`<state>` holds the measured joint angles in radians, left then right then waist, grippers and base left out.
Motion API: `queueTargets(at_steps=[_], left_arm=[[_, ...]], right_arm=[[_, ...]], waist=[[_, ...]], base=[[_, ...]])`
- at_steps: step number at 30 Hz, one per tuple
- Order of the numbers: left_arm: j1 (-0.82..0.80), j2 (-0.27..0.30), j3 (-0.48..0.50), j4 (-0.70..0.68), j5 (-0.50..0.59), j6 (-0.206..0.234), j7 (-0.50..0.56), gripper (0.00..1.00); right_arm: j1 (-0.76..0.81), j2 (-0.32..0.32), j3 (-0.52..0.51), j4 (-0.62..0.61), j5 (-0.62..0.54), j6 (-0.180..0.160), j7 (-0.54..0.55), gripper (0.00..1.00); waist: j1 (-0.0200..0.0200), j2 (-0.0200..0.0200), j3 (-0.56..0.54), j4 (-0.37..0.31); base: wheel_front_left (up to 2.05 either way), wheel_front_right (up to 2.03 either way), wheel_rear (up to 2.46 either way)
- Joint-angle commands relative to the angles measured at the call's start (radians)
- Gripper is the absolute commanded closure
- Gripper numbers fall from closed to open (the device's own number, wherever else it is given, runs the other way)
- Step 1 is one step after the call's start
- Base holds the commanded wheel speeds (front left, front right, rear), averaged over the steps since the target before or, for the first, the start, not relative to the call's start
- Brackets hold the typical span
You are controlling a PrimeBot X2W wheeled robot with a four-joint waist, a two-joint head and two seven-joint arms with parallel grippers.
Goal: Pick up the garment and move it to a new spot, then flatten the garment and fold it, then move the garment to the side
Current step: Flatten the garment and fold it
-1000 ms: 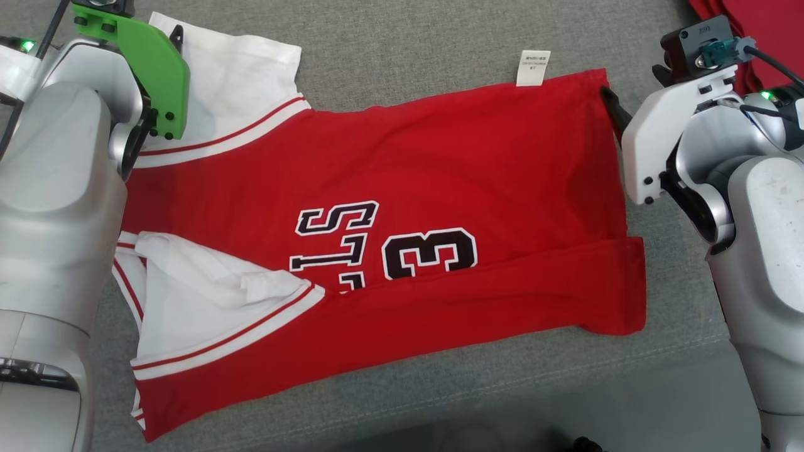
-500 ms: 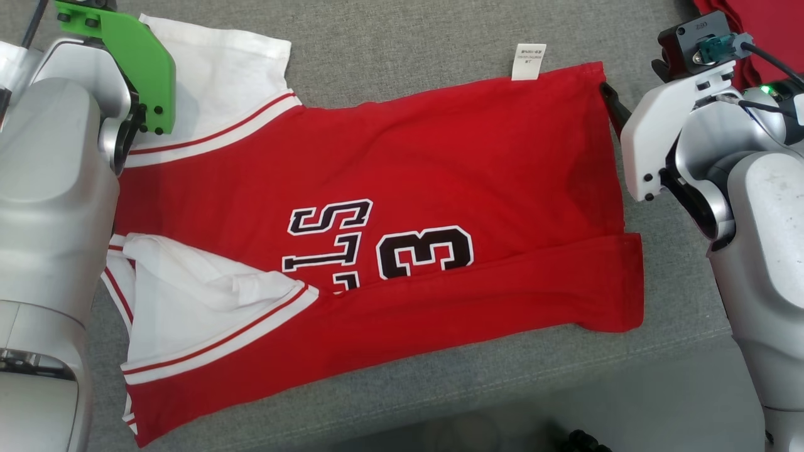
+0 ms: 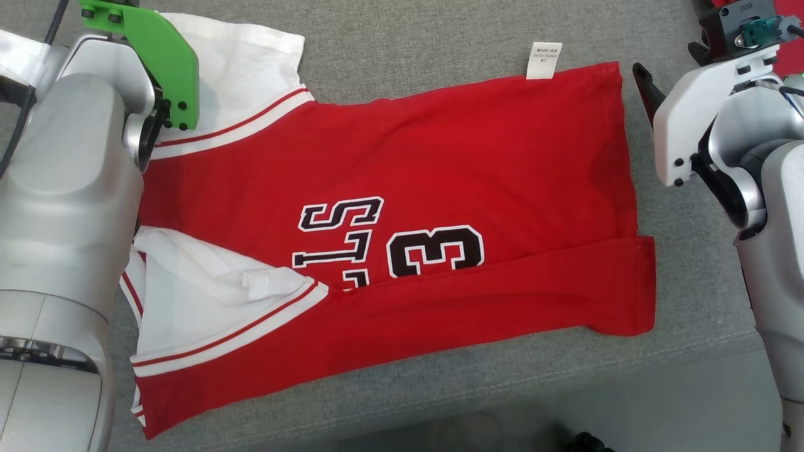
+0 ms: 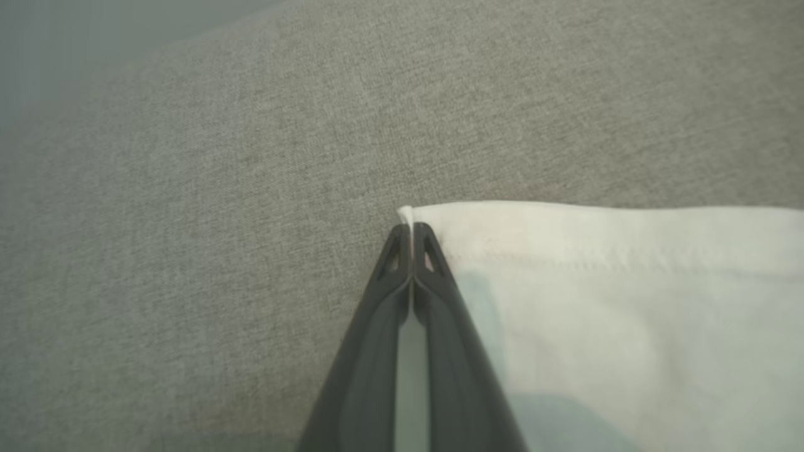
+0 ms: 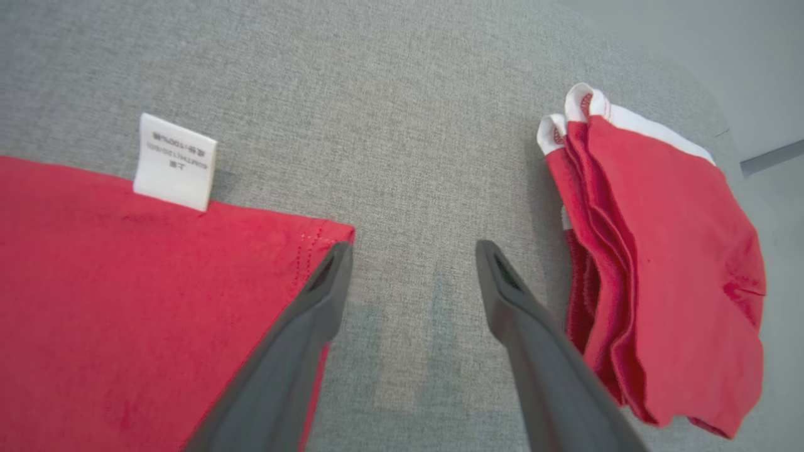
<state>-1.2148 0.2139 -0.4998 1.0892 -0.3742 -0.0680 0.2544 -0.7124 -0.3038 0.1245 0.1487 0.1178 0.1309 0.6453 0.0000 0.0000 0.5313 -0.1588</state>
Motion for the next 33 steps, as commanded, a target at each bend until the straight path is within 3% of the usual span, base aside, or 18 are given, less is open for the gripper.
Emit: queueTargets(at_steps=[1,12,19,22,26,27,33], left_arm=[[0.009,-0.008,-0.007,0.018,-0.006,-0.007,0.003,1.00],[-0.014,-0.036,-0.016,0.048,-0.020,-0.009,-0.020,1.00],[-0.027,-0.053,-0.025,0.071,-0.027,-0.013,-0.028,1.00],[-0.033,-0.053,-0.028,0.079,-0.030,-0.014,-0.033,1.00],[-0.039,-0.051,-0.032,0.091,-0.033,-0.015,-0.036,1.00],[-0.040,-0.051,-0.032,0.094,-0.033,-0.014,-0.037,1.00],[-0.041,-0.058,-0.023,0.099,-0.051,-0.012,-0.069,1.00]], right_arm=[[-0.012,0.000,0.006,0.003,0.004,0.000,0.001,0.00],[-0.089,-0.053,0.109,0.108,0.062,-0.001,0.020,0.00],[-0.104,-0.036,0.110,0.191,0.083,-0.001,0.002,0.00],[-0.102,-0.036,0.117,0.210,0.089,-0.001,-0.001,0.21],[-0.104,-0.043,0.121,0.228,0.096,-0.001,0.001,0.90],[-0.104,-0.044,0.122,0.231,0.098,-0.001,0.000,1.00],[-0.097,-0.053,0.125,0.222,0.103,-0.001,-0.031,1.00]], waist=[[0.0000,0.0000,-0.002,0.005],[0.0000,0.0000,0.015,0.032],[0.0000,0.0000,0.022,0.043],[0.0000,0.0000,0.024,0.044],[0.0000,0.0000,0.023,0.044],[0.0000,0.0000,0.023,0.044],[0.0000,0.0000,0.014,0.052]], base=[[0.00,0.00,0.00],[0.00,0.00,0.00],[0.00,0.00,0.00],[0.00,0.00,0.00],[0.00,0.00,0.00],[0.00,0.00,0.00],[0.00,0.00,0.00]])
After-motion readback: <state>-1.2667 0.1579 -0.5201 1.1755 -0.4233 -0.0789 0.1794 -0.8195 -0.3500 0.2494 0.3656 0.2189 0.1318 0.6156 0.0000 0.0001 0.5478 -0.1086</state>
